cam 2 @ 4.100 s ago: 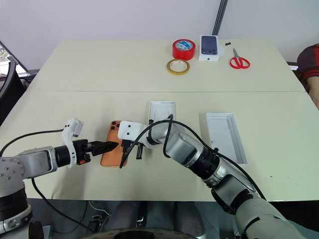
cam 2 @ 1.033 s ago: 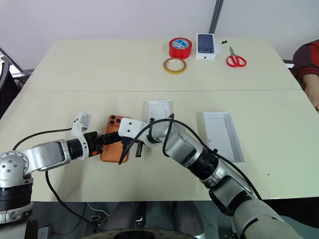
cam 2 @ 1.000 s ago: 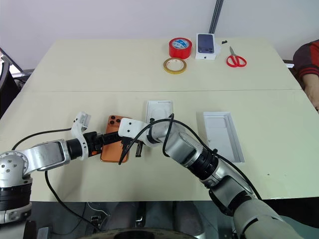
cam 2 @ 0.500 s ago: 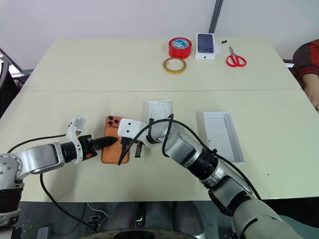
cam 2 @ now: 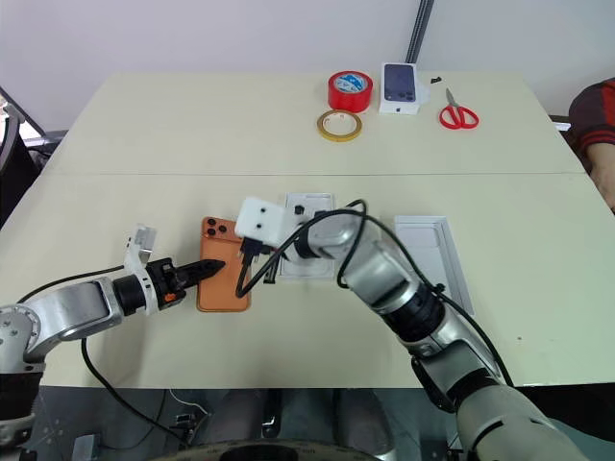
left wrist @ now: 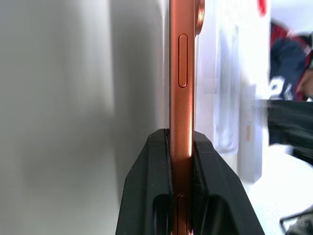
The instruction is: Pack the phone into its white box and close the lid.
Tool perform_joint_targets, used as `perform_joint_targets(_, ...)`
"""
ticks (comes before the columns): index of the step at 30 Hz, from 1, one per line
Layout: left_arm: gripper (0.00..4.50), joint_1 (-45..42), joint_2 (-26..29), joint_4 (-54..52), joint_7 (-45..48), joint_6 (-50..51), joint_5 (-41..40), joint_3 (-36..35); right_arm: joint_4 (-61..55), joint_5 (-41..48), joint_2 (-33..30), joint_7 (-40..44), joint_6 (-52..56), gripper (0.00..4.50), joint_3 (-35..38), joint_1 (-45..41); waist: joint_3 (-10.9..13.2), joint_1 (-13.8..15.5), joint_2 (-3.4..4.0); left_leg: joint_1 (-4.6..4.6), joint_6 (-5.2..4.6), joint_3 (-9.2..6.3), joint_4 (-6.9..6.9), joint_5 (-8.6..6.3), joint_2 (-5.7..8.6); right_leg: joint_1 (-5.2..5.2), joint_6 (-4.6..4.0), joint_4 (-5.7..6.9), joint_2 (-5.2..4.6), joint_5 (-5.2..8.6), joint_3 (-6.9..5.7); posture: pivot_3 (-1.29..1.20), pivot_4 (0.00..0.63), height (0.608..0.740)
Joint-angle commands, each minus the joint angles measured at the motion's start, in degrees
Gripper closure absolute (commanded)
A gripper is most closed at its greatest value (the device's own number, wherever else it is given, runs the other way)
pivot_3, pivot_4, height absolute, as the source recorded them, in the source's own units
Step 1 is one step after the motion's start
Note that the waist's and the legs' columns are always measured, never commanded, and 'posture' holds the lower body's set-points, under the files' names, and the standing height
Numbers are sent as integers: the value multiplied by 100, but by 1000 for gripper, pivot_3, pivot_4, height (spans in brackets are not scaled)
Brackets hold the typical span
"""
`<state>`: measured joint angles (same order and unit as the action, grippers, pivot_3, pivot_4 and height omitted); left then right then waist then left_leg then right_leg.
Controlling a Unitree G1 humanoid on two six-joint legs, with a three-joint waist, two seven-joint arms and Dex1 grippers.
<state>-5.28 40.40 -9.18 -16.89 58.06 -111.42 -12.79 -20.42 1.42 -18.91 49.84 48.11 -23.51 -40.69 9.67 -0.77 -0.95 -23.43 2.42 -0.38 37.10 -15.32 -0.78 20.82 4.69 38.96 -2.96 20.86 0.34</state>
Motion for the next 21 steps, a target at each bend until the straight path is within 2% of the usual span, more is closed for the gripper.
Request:
perform_joint_targets(1, 4445, -413, -247, -331, 71, -273, -158, -231, -791, 758, -533, 355, -169, 4500, 1218, 268, 7, 45, -7, 0, 0, 0, 1, 0, 2, -6, 0, -5, -3, 0, -3, 0, 150, 740)
perform_joint_targets(6, 4445, -1360, -921, -88, -204, -501, 27, 560, -1013, 1872, -1375, 710, 454, 4500, 2689, 818, 11, 82, -9, 1, -19, -6, 8, -10, 6, -34, 0, -34, -13, -3, -23, 0, 150, 740)
perform_joint_targets(12, 4445, -2208, -1712, 863, 74, -374, 939, 1196, -1113, 2042, -2045, 446, 498, 4500, 3005, 1641, 12, -1, -7, 0, -11, -5, 5, -4, 0, -41, 0, -58, 8, -4, -22, 0, 150, 740)
perform_joint_targets(21, 4445, -2936, -2279, 1846, 655, 59, 2006, 1266, -1275, 2166, -2434, -4, 389, 4500, 3292, 2539, 17, 36, -5, -2, 17, -3, 12, 12, -8, -44, 4, -59, 26, -7, -16, 0, 150, 740)
